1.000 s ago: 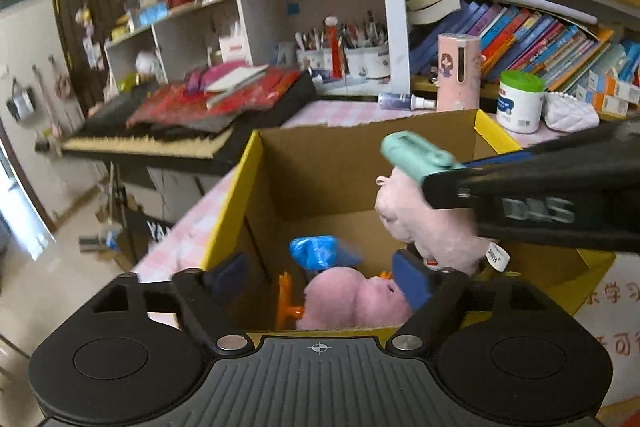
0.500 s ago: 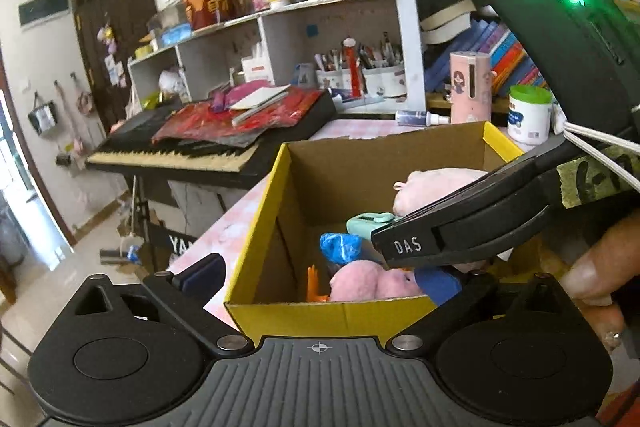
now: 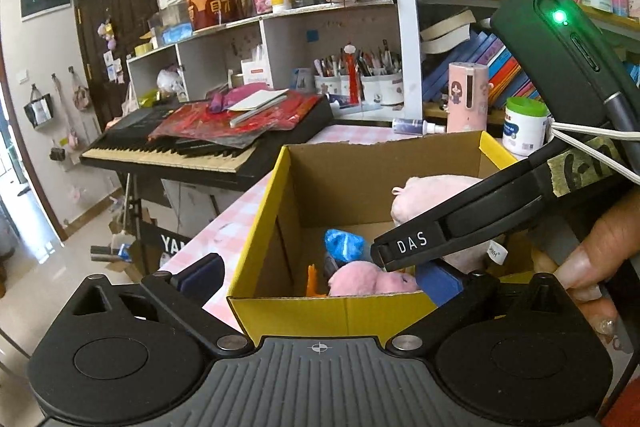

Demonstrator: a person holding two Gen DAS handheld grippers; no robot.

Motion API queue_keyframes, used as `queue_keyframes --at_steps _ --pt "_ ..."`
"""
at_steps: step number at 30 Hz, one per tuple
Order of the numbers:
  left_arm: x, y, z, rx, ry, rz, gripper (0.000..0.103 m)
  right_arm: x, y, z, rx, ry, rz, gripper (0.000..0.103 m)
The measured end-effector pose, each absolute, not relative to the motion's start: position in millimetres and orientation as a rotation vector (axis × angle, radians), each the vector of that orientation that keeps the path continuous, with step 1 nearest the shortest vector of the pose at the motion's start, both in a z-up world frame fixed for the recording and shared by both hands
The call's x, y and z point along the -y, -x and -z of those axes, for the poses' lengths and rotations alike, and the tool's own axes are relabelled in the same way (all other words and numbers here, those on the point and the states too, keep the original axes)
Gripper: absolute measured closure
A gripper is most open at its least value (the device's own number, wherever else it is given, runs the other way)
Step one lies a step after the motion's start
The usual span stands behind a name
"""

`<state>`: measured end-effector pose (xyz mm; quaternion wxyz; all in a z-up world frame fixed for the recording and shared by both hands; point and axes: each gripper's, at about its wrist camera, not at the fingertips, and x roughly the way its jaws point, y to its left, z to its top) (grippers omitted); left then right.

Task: Organize objects
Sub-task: 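Lower both items into the yellow box and open both grippers, then withdraw both open tools up and away from the yellow box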

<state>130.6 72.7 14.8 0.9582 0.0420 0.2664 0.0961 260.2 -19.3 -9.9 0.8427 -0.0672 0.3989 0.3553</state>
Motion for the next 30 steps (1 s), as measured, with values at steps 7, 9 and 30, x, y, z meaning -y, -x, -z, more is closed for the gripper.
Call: queue_keyframes --at_steps 7,9,30 --pt "-73.3 -125.7 -18.5 -0.519 -0.080 -0.159 0.000 25.9 -244.4 -2.3 -0.786 0.114 -0.723 0.061" --pt "-73.9 -122.9 -19.9 -0.511 -0.075 -0.143 0.000 29.3 -237.1 -8.5 -0.752 0.107 -0.707 0.058" --pt "-88.5 -60.9 -23.0 -0.482 -0.013 -0.026 0.000 77.2 -121.6 -38.3 -0.502 0.034 -0.277 0.029"
